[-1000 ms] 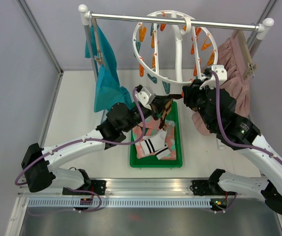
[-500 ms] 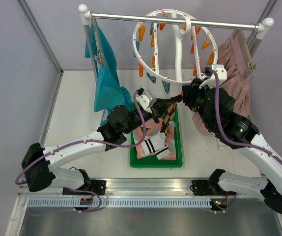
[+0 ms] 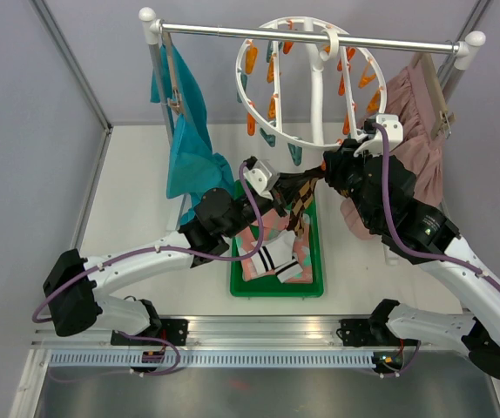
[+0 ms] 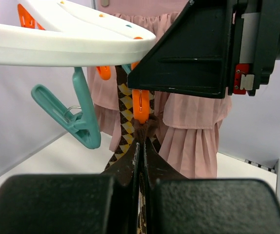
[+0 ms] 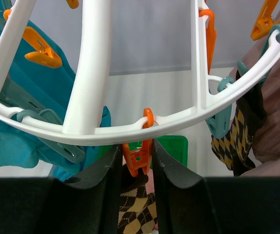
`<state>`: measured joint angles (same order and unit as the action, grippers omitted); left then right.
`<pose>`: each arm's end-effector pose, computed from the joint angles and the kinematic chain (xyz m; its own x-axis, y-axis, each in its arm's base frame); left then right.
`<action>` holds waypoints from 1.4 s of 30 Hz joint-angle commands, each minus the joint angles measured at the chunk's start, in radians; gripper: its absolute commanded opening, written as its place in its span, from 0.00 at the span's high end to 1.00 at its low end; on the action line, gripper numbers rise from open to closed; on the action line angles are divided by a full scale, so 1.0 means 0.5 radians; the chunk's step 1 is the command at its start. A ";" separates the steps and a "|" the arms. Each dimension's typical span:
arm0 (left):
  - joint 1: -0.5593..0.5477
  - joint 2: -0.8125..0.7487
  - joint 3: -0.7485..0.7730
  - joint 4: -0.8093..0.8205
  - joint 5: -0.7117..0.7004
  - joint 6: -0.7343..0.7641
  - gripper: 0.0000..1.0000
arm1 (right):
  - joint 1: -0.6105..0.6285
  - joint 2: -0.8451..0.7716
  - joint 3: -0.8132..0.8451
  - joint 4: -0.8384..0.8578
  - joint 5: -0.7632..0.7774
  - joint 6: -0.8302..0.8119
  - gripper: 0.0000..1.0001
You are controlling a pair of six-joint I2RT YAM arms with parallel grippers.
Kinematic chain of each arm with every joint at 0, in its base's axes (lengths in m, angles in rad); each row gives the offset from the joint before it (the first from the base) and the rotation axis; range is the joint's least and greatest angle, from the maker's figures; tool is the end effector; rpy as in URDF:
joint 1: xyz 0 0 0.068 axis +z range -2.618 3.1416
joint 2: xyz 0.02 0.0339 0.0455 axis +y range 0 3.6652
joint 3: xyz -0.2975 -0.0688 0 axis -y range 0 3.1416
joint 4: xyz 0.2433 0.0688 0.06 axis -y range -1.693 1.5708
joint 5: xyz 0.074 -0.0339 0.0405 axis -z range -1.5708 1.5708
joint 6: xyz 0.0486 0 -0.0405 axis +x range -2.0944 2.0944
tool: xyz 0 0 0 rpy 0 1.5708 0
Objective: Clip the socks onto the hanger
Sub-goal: Clamp the sock onto the hanger.
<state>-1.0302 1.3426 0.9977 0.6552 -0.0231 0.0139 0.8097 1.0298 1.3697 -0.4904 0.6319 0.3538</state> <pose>0.1650 -0.2727 0.4149 0.1689 -0.2544 -0.9522 0.8436 0.5370 0.0062 0.1505 0.1164 0.4892 -0.1599 0.2375 -0.9581 -0.1344 0.9564 0.2595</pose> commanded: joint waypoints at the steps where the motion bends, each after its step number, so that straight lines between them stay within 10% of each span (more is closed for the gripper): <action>1: -0.023 0.005 -0.007 0.196 -0.067 0.018 0.98 | 0.004 -0.001 0.049 0.008 0.086 0.026 1.00; 42: -0.072 0.079 0.023 0.365 0.080 -0.043 0.98 | 0.004 -0.022 -0.046 0.143 0.163 0.016 1.00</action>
<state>-1.0565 1.3739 0.9871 0.7517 0.0013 0.0082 0.8112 1.0267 1.3487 -0.4656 0.6899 0.3531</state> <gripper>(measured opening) 0.033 0.337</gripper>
